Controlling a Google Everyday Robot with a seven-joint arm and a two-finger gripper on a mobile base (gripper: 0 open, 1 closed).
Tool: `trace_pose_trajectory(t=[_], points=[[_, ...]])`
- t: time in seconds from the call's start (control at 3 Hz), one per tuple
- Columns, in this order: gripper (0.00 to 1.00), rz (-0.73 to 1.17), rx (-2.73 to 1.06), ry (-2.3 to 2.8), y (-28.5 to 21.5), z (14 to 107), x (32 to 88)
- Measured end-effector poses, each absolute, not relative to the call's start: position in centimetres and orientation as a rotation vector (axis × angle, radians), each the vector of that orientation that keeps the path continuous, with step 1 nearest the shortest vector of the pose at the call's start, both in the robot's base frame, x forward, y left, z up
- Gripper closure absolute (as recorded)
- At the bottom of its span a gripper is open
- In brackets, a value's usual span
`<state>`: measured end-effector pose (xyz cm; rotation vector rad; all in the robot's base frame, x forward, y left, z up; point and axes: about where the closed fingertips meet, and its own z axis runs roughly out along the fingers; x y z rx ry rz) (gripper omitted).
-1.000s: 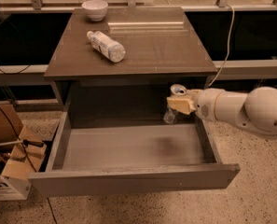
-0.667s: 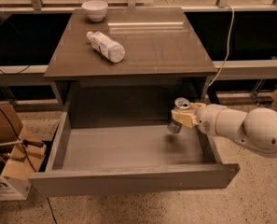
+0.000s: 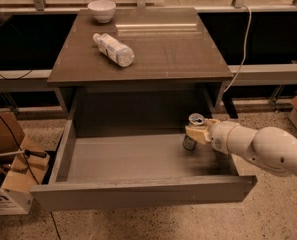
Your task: Place redbull can into top drawer
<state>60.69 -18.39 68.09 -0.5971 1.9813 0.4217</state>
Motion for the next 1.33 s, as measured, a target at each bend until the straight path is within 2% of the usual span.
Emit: trace_pose_trajectory(t=[1.0, 1.33], points=[[0.04, 0.397, -0.592, 1.984, -18.09, 67.65, 60.94], [0.0, 0.398, -0.593, 1.984, -18.0, 67.64, 60.95]])
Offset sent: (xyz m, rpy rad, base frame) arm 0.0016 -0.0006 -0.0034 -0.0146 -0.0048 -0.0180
